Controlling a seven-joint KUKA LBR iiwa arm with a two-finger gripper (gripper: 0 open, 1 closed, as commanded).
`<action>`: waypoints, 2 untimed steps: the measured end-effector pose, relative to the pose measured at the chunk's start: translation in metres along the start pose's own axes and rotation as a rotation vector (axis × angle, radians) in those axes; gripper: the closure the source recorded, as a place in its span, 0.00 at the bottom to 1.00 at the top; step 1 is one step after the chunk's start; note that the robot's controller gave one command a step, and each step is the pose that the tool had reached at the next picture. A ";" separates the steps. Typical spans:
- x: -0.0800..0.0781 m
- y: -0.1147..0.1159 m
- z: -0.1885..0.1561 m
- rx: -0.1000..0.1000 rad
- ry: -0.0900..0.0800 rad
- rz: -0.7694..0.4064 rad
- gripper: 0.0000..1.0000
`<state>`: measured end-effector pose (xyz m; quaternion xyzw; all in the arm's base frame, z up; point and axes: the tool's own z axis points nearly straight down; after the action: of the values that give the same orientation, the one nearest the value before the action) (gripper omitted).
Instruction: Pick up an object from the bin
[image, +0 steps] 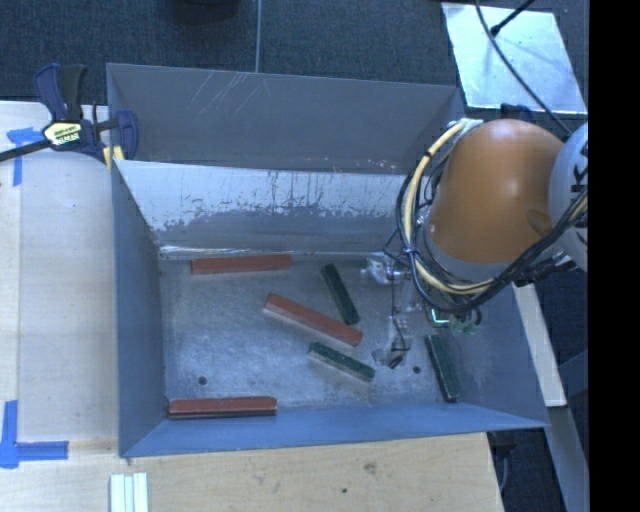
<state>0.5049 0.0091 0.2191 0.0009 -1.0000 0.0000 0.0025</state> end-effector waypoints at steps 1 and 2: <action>-0.056 0.031 0.151 -0.001 -0.003 0.284 0.00; -0.050 0.043 0.117 -0.002 -0.012 0.280 0.00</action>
Offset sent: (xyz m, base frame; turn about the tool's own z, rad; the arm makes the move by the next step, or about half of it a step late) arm 0.0555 0.0309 -0.1491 0.2857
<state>0.5547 0.0524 0.1020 -0.1385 -0.9904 -0.0007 -0.0034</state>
